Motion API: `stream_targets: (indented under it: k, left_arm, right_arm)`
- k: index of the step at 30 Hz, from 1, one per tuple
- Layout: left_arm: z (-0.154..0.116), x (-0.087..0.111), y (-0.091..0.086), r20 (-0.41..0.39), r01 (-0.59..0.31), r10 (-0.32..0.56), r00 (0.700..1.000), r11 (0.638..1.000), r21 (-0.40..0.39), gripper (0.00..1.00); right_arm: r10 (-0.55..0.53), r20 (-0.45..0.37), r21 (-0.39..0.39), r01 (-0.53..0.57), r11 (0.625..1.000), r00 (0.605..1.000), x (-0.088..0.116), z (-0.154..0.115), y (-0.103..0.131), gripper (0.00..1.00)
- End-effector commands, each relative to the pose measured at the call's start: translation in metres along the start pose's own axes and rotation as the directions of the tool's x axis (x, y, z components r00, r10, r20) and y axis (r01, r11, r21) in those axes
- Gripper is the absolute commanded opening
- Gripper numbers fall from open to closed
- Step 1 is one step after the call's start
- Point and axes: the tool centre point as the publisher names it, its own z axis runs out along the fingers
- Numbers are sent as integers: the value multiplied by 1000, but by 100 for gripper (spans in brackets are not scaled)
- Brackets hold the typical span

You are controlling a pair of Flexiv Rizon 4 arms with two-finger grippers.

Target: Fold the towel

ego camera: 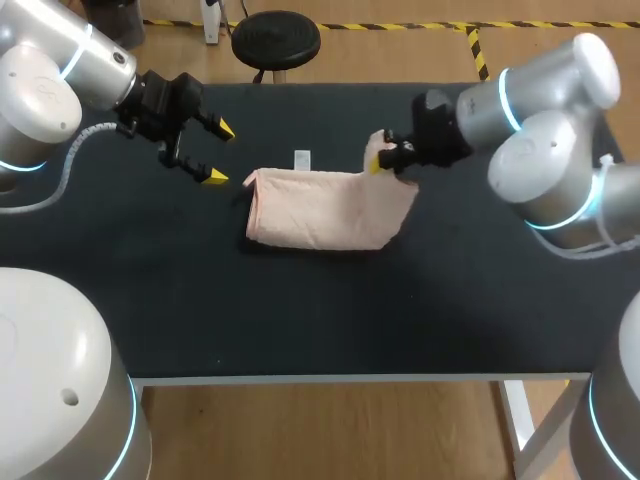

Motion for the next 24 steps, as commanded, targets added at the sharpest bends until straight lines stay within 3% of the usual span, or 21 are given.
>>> stream_targets:
  k: [1, 9, 17, 23, 24]
  left_arm:
    - [0, 1, 0, 2, -1, 1, 1000, 1000, 1, 100]
    - [0, 1, 0, 2, -1, 1, 1000, 1000, 1, 100]
    - [0, 1, 0, 2, -1, 1, 1000, 1000, 1, 100]
    - [0, 1, 0, 2, -1, 1, 1000, 1000, 1, 100]
    - [0, 1, 0, 2, -1, 1, 1000, 1000, 1, 100]
  right_arm:
    - [-14, 30, -26, 15, 1000, 999, 34, 19, 3, 0]
    - [-40, 21, -48, 41, 998, 999, 87, 50, -2, 0]
    - [-19, 23, -26, 20, 999, 1000, 110, 82, -18, 0]
    - [-11, 51, -24, 13, 1000, 999, 114, 100, -22, 0]
    - [-17, 49, -23, 18, 1000, 999, 115, 102, -23, 29]
